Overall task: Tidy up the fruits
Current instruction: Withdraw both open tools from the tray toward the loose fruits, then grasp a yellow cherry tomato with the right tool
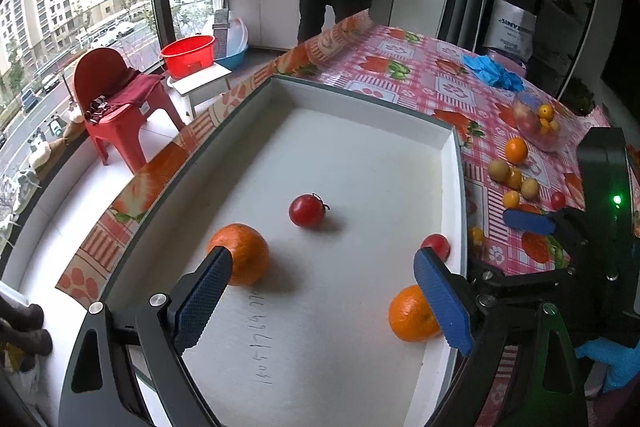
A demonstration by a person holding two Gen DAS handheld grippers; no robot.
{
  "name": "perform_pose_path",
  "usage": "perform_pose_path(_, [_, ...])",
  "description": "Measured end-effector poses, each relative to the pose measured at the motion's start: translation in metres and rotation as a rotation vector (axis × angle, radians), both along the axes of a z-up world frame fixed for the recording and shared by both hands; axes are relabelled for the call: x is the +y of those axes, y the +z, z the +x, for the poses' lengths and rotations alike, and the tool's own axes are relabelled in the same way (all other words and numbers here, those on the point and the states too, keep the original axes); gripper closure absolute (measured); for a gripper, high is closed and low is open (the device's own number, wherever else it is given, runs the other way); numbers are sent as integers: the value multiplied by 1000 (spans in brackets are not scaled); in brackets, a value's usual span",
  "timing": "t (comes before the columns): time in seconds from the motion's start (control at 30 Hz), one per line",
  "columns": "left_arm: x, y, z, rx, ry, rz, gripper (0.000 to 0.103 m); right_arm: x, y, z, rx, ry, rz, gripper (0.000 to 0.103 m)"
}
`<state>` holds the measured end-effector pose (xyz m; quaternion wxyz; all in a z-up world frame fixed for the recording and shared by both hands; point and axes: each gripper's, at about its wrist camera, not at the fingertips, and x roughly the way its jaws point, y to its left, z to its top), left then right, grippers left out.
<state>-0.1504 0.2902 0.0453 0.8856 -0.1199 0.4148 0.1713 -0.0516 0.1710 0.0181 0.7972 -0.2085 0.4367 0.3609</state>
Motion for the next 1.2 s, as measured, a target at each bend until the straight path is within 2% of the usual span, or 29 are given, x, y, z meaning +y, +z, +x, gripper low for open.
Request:
perform_pose_path(0.03, [1, 1, 0, 1, 1, 0, 10, 1, 0, 1, 4, 7, 4, 61])
perform_pose_path(0.1, [1, 1, 0, 2, -2, 2, 10, 3, 0, 1, 7, 14, 12, 79])
perform_pose_path(0.3, [-12, 12, 5, 0, -42, 30, 10, -32, 3, 3, 57, -53, 54, 79])
perform_pose_path(0.53, [-64, 27, 34, -13, -196, 56, 10, -126, 4, 6, 97, -263, 93, 79])
perform_pose_path(0.67, [-106, 17, 67, 9, -286, 74, 10, -173, 7, -2, 88, -366, 108, 79])
perform_pose_path(0.8, [-132, 3, 98, 34, -309, 74, 10, -203, 6, -7, 96, -422, 136, 79])
perform_pose_path(0.93, [-142, -12, 124, 73, -309, 54, 10, -214, 6, -10, 103, -442, 162, 79])
perform_pose_path(0.97, [-143, -15, 128, 81, -306, 53, 13, -216, 6, -11, 105, -443, 168, 79])
perform_pose_path(1.03, [-144, -23, 139, 111, -304, 48, 26, -219, 7, -12, 107, -441, 175, 79])
perform_pose_path(1.1, [-144, -34, 146, 150, -298, 27, 26, -219, 6, -12, 109, -441, 180, 79])
perform_pose_path(1.13, [-143, -37, 147, 159, -294, 24, 30, -218, 6, -10, 110, -442, 182, 79])
perform_pose_path(1.2, [-143, -39, 145, 145, -292, 18, 32, -219, 5, -12, 112, -445, 186, 79])
